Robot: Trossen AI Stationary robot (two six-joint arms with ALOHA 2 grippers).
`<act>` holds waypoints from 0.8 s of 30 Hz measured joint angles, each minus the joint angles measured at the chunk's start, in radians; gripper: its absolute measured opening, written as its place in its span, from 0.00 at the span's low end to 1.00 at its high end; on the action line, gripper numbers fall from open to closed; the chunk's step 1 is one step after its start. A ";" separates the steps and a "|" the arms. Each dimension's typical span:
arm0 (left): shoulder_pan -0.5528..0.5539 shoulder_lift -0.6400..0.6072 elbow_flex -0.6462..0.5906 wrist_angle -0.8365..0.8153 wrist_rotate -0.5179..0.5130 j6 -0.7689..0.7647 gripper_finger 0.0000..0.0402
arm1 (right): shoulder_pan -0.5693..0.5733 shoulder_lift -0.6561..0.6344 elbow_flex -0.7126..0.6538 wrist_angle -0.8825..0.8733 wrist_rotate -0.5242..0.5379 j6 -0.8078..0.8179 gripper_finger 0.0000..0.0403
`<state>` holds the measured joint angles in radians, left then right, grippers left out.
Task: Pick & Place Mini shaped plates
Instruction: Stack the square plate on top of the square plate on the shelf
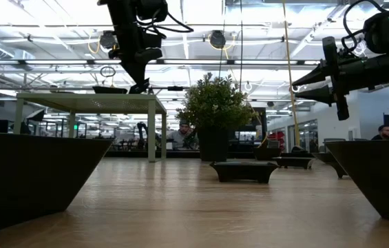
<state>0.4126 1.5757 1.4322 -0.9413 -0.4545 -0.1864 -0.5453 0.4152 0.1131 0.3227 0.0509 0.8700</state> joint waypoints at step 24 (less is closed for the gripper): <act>0.000 0.000 0.000 -0.005 0.000 -0.082 0.07 | 0.000 0.000 0.000 0.000 0.000 0.000 0.31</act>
<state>0.4129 1.5761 1.4322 -0.9463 -0.4545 -0.2684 -0.5453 0.4154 0.1131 0.3227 0.0507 0.8700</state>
